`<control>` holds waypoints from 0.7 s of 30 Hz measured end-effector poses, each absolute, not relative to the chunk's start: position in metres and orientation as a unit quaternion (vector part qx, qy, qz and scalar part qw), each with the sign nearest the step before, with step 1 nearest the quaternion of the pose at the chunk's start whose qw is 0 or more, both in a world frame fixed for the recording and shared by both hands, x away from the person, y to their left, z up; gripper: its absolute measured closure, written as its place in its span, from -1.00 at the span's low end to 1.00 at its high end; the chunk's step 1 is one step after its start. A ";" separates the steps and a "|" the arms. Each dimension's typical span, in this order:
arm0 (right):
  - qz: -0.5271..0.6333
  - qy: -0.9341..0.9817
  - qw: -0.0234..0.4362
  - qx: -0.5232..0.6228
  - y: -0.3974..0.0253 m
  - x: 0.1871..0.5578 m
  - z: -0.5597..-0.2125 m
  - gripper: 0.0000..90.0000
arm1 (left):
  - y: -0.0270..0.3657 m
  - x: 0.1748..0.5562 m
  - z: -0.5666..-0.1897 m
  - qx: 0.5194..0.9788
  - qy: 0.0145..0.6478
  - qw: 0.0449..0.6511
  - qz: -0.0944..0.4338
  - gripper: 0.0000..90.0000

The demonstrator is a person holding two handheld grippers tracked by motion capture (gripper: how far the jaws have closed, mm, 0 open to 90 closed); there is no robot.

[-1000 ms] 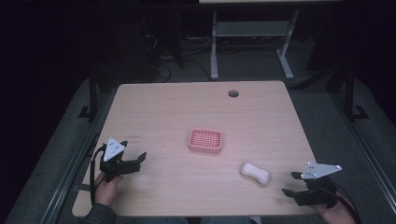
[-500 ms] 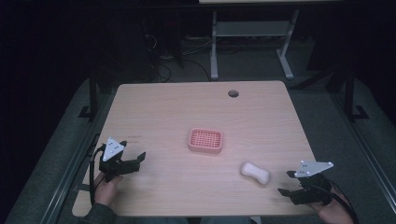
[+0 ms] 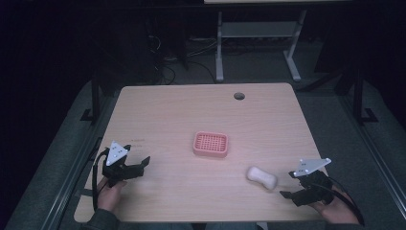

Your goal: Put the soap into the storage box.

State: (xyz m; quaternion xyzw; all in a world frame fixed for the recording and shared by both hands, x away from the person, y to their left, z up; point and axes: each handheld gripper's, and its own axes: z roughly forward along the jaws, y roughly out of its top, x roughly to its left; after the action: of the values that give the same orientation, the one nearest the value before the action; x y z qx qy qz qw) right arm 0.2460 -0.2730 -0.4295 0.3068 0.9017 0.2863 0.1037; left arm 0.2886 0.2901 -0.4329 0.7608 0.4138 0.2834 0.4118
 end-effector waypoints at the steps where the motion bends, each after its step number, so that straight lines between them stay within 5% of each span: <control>1: 0.285 0.903 0.099 0.307 -0.271 0.248 -0.428 -0.51 | 0.290 0.289 -0.433 0.761 0.414 0.412 0.283 -0.69; 21: 0.251 0.925 0.084 0.271 -0.234 0.267 -0.417 -0.61 | 0.290 0.289 -0.433 0.760 0.413 0.414 0.283 -0.69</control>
State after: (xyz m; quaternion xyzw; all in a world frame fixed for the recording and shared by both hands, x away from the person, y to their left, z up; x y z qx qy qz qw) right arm 0.2674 -0.2335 -0.4173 0.2707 0.9254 0.2514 0.0842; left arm 0.2892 0.2902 -0.4328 0.7600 0.4132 0.2833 0.4140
